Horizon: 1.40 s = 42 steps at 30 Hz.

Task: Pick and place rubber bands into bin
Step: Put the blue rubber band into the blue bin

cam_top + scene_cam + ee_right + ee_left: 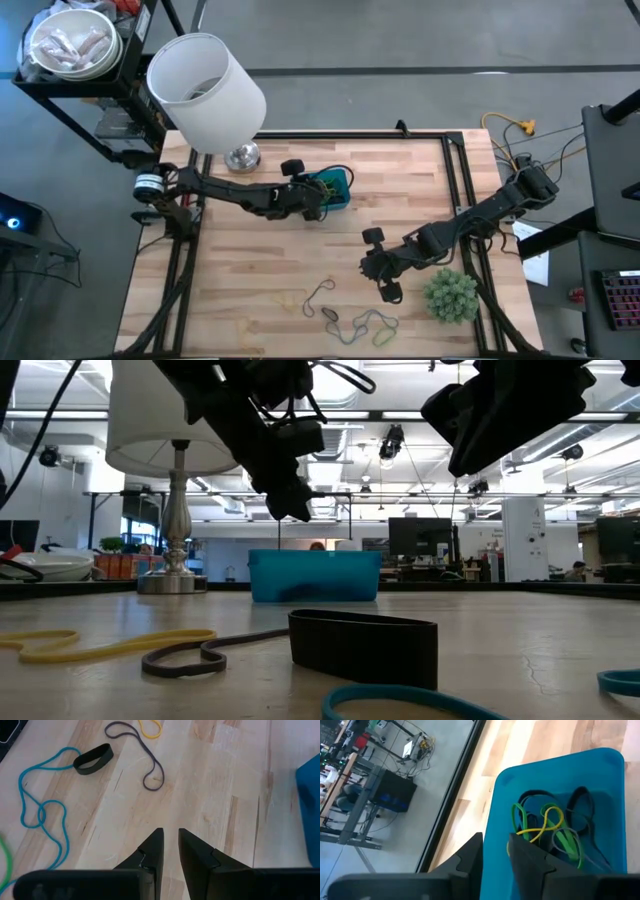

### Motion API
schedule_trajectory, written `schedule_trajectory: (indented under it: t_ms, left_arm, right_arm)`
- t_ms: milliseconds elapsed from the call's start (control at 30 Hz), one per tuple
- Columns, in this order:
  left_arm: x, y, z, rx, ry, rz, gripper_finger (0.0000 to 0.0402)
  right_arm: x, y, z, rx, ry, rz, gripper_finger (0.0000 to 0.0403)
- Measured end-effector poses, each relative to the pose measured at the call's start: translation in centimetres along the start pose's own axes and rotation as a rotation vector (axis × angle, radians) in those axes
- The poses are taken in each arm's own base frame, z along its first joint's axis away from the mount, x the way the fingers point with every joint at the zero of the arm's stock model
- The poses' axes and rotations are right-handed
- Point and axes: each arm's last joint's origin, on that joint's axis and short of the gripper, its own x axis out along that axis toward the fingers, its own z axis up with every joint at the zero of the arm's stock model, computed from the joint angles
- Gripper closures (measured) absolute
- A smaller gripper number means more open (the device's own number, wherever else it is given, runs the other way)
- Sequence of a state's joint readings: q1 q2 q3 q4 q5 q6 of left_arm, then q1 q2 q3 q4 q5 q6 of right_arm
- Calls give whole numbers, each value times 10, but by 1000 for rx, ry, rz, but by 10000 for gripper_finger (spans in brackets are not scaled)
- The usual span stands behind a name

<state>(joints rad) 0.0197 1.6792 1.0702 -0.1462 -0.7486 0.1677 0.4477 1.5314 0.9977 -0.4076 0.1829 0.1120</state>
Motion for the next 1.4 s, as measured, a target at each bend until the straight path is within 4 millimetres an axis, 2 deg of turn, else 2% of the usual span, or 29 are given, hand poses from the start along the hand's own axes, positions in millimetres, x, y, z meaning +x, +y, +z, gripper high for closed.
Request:
schedule_trajectory:
  t_ms: [67,200,400,633,867,1067,1167,1267,1400]
  left_arm:
    - [-6,-2,1,12,-8,-12,324]
    - [-30,-4,5,42,-38,-52,324]
    - [-87,-12,3,81,-83,-150,324]
    - [-161,-32,-22,106,-77,-311,324]
    - [-211,-58,-45,118,-101,-444,324]
    - [-232,-82,-57,174,-145,-505,324]
    - [-235,-91,-60,185,-167,-496,324]
    - [-234,-98,-62,198,-181,-452,324]
    - [-228,-107,-67,225,-173,-421,324]
  right_arm:
    - [0,0,0,0,1,0,351]
    - [1,0,-2,-1,6,-1,351]
    - [1,0,-3,-1,9,-1,351]
    - [1,0,-3,8,10,-1,351]
    - [2,0,-3,24,4,0,351]
    - [5,0,-7,79,0,14,351]
    - [5,4,-7,114,2,124,351]
    - [4,15,-4,132,-22,273,351]
    - [6,38,-7,100,-30,351,351]
